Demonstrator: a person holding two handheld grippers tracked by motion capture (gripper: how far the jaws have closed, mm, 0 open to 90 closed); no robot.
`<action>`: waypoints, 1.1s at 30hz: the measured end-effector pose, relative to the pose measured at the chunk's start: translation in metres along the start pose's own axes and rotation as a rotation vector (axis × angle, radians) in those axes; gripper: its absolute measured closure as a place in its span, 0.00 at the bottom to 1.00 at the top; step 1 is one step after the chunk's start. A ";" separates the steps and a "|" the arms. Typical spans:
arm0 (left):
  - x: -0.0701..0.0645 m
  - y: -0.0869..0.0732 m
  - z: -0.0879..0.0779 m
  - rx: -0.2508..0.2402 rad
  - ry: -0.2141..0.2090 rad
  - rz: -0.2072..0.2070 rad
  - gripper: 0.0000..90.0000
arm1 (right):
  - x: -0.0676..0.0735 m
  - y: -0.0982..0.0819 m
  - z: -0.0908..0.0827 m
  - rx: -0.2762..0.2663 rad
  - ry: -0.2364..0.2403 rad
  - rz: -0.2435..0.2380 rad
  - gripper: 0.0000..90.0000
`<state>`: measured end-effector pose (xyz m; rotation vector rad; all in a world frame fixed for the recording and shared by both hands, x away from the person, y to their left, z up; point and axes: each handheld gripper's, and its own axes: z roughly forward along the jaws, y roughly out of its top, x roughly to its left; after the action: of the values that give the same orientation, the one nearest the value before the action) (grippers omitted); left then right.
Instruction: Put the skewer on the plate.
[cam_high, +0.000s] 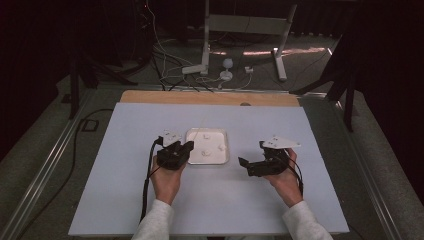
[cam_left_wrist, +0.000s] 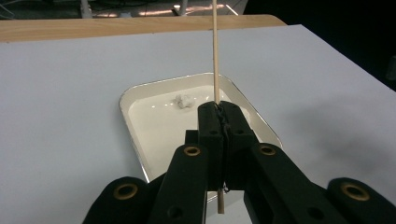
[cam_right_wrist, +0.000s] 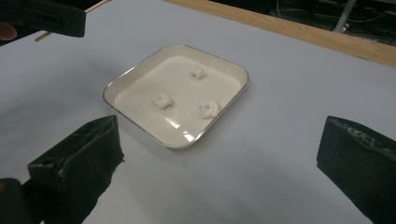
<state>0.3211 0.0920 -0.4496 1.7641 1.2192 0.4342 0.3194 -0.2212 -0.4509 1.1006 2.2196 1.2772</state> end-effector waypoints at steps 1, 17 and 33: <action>0.000 0.000 0.001 -0.001 -0.001 -0.001 0.99 | -0.001 0.000 -0.001 -0.003 -0.001 -0.001 0.00; -0.006 0.002 0.017 0.004 0.026 -0.012 0.99 | -0.010 -0.015 -0.021 -0.021 -0.018 0.018 0.00; -0.004 0.001 0.028 0.013 0.072 -0.032 0.99 | -0.019 -0.024 -0.043 -0.053 -0.045 0.042 0.00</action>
<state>0.3400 0.0745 -0.4622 1.7506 1.3020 0.4757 0.2935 -0.2670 -0.4495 1.1505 2.1281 1.3074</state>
